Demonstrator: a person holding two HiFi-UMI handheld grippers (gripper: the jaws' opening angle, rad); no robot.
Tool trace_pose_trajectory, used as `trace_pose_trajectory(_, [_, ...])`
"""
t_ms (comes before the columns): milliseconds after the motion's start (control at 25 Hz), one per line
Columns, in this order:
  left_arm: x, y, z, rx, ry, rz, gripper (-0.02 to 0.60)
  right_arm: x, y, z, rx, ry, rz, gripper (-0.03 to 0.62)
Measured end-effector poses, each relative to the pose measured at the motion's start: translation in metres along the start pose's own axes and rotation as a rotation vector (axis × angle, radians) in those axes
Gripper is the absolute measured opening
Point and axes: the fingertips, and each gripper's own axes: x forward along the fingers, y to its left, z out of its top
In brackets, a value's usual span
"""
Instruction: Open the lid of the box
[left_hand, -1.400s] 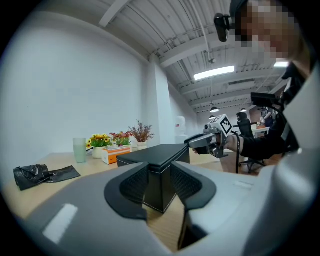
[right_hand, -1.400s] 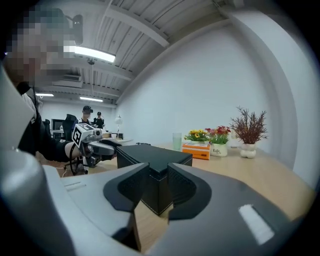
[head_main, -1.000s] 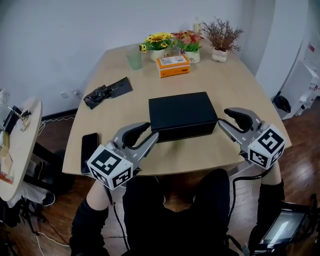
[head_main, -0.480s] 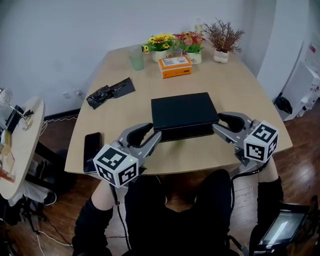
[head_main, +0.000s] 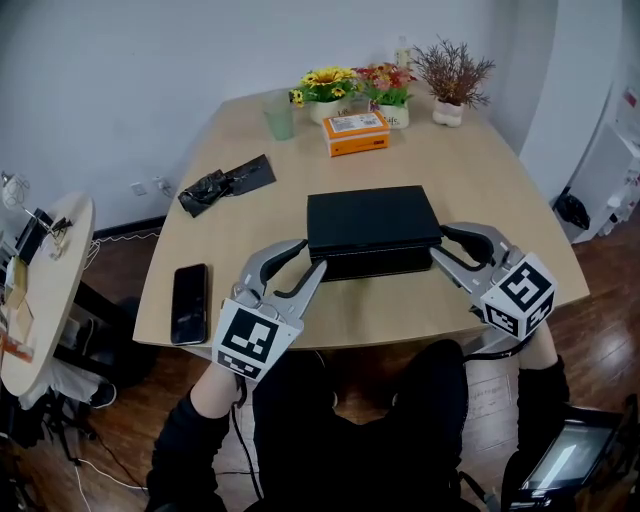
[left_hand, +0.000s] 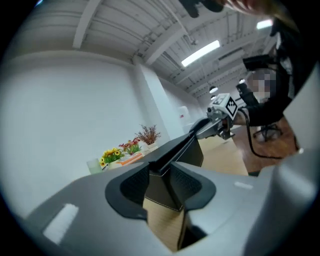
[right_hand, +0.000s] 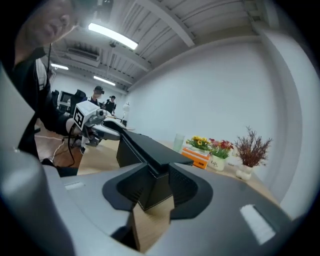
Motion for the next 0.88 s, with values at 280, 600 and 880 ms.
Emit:
trace_pose_trajectory(280, [-0.003,0.007,0.015,-0.031,-0.06,-0.043,0.117,0.0,-0.003,0.01,-0.049,-0.001,-0.003,0.161])
trace_pose_trajectory(600, [0.019,0.055,0.054,-0.018,-0.1,-0.019,0.086,-0.012,-0.036,0.063,0.04,-0.181,-0.1,0.109])
trace_pose_trajectory(880, [0.062,0.098,0.065,-0.099,-0.059,-0.035,0.084,0.002,-0.004,0.019,-0.079,0.023,-0.125,0.002])
